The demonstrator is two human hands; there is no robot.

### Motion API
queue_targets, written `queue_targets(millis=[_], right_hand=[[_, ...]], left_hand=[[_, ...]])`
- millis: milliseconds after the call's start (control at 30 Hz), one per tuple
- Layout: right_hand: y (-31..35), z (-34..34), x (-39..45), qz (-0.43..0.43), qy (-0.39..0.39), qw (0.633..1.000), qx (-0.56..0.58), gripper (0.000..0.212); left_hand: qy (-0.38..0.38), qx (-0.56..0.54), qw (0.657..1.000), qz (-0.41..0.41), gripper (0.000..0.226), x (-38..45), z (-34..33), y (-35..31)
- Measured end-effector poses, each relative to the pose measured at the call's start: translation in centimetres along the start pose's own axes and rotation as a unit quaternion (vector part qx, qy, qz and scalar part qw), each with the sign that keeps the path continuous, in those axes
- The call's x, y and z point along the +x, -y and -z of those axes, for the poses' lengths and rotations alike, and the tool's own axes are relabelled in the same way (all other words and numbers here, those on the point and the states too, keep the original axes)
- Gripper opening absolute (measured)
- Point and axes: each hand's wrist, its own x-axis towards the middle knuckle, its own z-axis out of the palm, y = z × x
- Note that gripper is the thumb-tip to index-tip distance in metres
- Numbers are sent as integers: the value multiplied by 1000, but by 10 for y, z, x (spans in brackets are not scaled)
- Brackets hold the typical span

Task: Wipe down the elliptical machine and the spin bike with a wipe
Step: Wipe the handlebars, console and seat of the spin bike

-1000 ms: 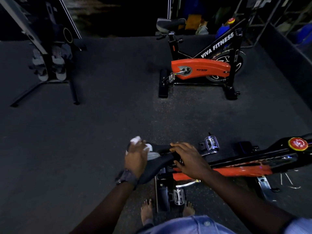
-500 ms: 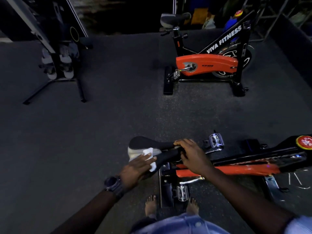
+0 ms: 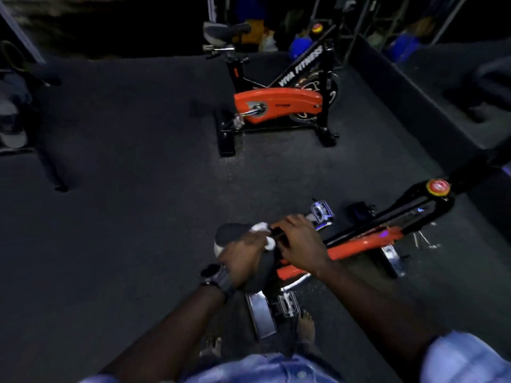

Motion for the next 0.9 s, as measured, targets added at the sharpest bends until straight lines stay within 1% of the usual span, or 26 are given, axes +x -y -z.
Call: queue_targets(millis=[67, 100, 133, 167, 200, 267, 300, 367, 400, 467, 500, 567, 633, 667, 733, 800, 900], right_hand=[[20, 0, 1, -54, -16, 998, 40, 32], [30, 4, 1, -79, -26, 995, 58, 33], [38, 8, -1, -97, -32, 993, 65, 33], [43, 14, -2, -106, -35, 992, 65, 33], [46, 19, -3, -109, -38, 991, 66, 32], [47, 25, -7, -114, -44, 990, 74, 32], [47, 29, -9, -120, -47, 989, 78, 32], [51, 30, -16, -131, -56, 986, 86, 30], [53, 29, -18, -131, -59, 985, 93, 28], [56, 26, -23, -141, -69, 982, 107, 25], [59, 25, -23, -147, -70, 980, 117, 25], [63, 24, -22, -159, -55, 978, 125, 26], [76, 20, -19, -165, -69, 975, 130, 29], [81, 20, -14, -169, -74, 974, 130, 29], [91, 27, 8, -173, -75, 974, 124, 28], [95, 43, 49, -164, -116, 974, 107, 29], [109, 70, 129, -177, -157, 968, 80, 29]], left_hand=[[-67, 51, 996, -40, 32, -17, 17, 12], [-66, 34, 996, -50, 31, -28, 24, 9], [-62, -16, 997, -33, 26, -39, 31, 1], [-53, -42, 997, -23, 24, -48, 29, -3], [-34, -41, 998, -43, 28, -57, 27, -5], [9, 34, 987, -157, 35, -68, 14, 11], [30, 43, 982, -183, 38, -66, 14, 19], [35, 64, 984, -162, 36, -52, 25, 30], [34, 55, 990, -126, 36, -42, 34, 29], [90, 52, 993, -49, 39, -29, 43, 30], [122, 58, 990, -37, 36, -25, 52, 28], [126, 50, 990, -37, 27, -18, 62, 22], [123, 24, 992, -25, 27, -13, 81, 20], [100, -2, 995, -9, 28, -6, 95, 22], [33, -58, 997, 36, 15, 15, 125, 32], [-19, -90, 995, 34, 6, 45, 159, 43], [-90, -112, 989, 22, 5, 93, 213, 68]])
